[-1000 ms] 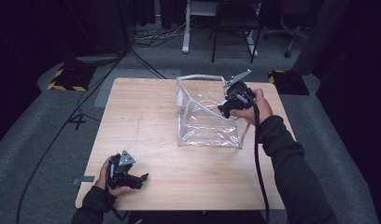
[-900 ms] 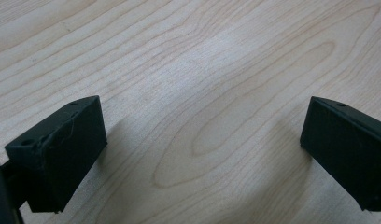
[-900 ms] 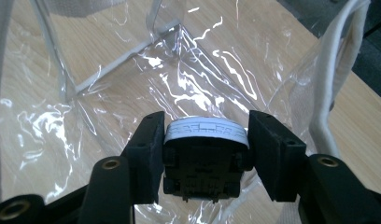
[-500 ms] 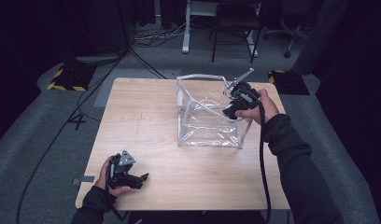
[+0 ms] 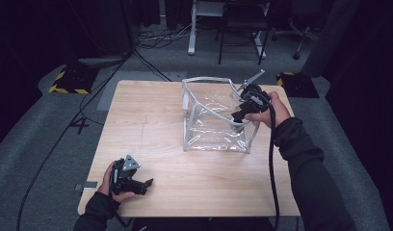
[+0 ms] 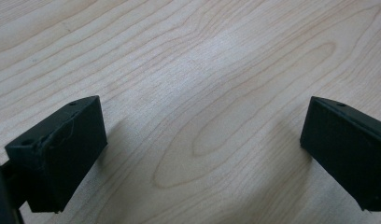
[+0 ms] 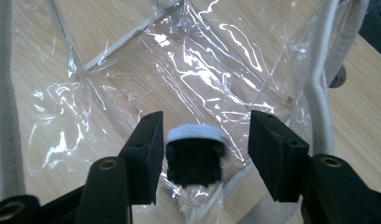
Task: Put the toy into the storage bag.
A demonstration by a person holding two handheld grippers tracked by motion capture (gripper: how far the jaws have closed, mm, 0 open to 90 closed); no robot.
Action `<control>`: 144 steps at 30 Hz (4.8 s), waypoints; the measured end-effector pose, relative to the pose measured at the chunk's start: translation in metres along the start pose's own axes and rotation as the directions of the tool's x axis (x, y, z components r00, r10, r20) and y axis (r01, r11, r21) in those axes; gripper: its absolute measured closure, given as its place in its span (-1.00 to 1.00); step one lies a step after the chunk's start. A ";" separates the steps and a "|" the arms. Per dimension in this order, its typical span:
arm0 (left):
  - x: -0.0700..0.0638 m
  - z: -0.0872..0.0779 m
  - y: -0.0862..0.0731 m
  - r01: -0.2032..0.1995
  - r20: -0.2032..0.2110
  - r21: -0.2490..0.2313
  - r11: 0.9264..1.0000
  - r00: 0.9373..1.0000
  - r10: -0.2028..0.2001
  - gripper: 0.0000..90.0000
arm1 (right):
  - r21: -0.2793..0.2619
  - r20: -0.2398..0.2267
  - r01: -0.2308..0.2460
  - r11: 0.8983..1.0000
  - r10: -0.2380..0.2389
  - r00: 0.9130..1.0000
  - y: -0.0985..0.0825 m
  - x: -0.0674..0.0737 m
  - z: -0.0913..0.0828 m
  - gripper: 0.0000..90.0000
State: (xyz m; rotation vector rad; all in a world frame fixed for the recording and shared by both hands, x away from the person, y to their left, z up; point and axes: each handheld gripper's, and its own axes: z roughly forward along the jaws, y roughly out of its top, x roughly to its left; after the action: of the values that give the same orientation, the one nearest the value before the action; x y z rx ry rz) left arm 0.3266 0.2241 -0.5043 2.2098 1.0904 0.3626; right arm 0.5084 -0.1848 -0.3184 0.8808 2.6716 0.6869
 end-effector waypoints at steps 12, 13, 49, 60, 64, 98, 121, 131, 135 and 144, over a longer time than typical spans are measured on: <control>0.000 0.000 0.000 0.005 0.006 -0.001 1.000 1.000 -0.005 -0.99 | -0.047 0.019 -0.012 0.999 0.013 1.000 -0.007 -0.003 -0.004 0.06; 0.000 0.000 0.000 0.001 -0.001 -0.001 1.000 1.000 -0.001 -0.99 | -0.052 0.017 -0.014 0.999 0.014 1.000 -0.007 -0.003 -0.005 0.06; 0.000 0.000 0.000 0.000 0.003 0.000 1.000 1.000 0.000 -0.99 | -0.281 0.107 0.009 0.960 0.022 0.994 -0.010 0.005 -0.018 -0.39; 0.000 0.000 0.000 0.000 0.003 0.000 1.000 1.000 0.000 -0.99 | -0.317 0.136 0.016 0.948 0.029 0.990 -0.016 0.006 -0.022 -0.50; 0.000 0.000 0.000 0.000 0.003 0.000 1.000 1.000 0.000 -0.99 | -0.333 0.140 0.026 0.943 0.022 0.990 -0.020 0.004 -0.025 -0.51; 0.000 0.000 0.000 0.000 0.003 -0.001 1.000 1.000 0.000 -0.99 | -0.390 0.199 -0.015 0.921 0.100 0.975 -0.062 -0.014 -0.057 -0.51; 0.000 0.000 0.000 -0.001 0.001 -0.001 1.000 1.000 0.001 -0.99 | -0.414 0.225 -0.040 0.909 0.144 0.964 -0.101 -0.025 -0.064 -0.48; 0.000 0.000 0.000 -0.001 0.001 -0.001 1.000 1.000 0.001 -0.99 | -0.385 0.239 -0.016 0.923 0.116 0.964 -0.109 -0.020 -0.055 -0.46; 0.000 0.000 0.000 0.000 0.003 -0.001 1.000 1.000 0.000 -0.98 | -0.374 0.243 -0.005 0.927 0.103 0.965 -0.112 -0.018 -0.051 -0.46; 0.000 0.000 0.000 0.000 0.003 -0.001 1.000 1.000 0.000 -0.98 | -0.361 0.232 -0.002 0.933 0.092 0.968 -0.120 -0.013 -0.041 -0.45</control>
State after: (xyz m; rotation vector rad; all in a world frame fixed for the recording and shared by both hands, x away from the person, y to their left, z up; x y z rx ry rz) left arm 0.3266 0.2243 -0.5045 2.2092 1.0883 0.3595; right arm 0.4443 -0.2922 -0.3423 0.8659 2.2169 0.9692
